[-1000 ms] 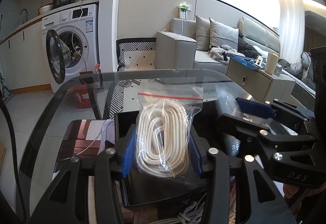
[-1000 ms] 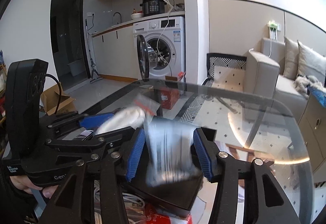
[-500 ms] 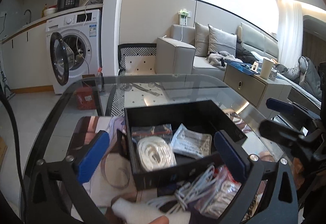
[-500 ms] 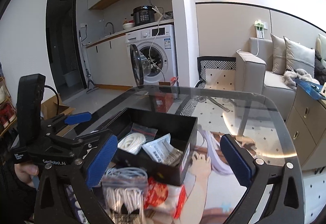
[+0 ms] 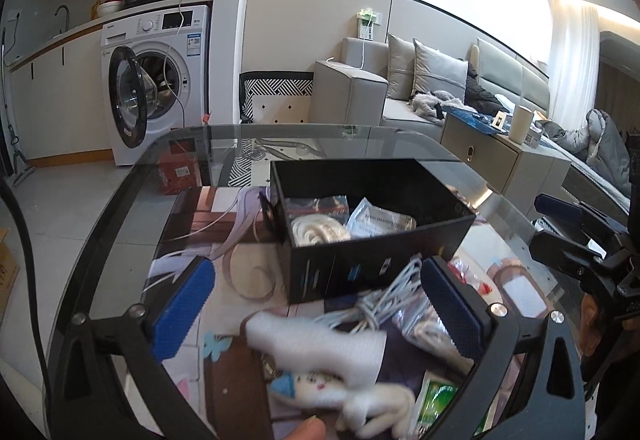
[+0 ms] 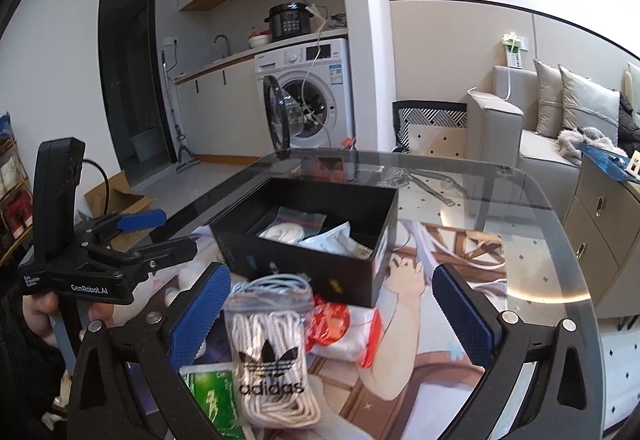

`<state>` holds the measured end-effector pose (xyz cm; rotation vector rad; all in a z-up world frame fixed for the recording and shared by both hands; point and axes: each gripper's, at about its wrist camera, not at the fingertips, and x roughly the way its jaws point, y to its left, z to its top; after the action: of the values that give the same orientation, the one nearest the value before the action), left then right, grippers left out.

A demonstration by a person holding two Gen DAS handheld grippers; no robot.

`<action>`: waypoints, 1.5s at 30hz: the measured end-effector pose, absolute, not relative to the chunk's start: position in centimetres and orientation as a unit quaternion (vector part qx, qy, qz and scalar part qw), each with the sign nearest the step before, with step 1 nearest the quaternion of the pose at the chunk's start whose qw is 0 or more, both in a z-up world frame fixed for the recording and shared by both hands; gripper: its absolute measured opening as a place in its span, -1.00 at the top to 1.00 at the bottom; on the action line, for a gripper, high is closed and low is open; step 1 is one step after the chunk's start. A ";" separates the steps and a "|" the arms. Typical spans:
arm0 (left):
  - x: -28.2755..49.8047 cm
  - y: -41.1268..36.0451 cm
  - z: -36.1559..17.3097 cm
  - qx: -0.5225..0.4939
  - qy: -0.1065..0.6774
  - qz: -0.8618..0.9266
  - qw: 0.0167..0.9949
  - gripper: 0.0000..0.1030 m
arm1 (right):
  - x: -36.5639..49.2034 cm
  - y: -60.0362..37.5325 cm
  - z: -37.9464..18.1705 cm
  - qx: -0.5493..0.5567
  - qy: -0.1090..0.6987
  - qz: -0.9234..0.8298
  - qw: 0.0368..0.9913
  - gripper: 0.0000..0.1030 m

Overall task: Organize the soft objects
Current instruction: 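Move the right gripper to the adidas lace bag while the left gripper reaches the white plush toy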

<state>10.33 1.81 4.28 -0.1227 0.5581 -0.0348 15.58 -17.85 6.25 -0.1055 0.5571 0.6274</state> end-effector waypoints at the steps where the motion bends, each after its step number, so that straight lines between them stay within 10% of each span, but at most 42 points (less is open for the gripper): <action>1: 10.1 1.8 4.2 -0.058 0.274 -0.017 0.960 -1.00 | 15.5 -17.6 6.2 -0.056 0.272 0.304 0.911 -0.99; 45: 7.6 -0.2 -0.1 0.041 0.375 -0.111 0.920 -1.00 | 15.6 -14.3 -0.6 -0.112 0.402 0.361 0.834 -0.98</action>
<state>7.60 -0.19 -0.05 0.0853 0.7698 -0.2275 15.56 -14.29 -0.59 -0.2377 0.8511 0.7651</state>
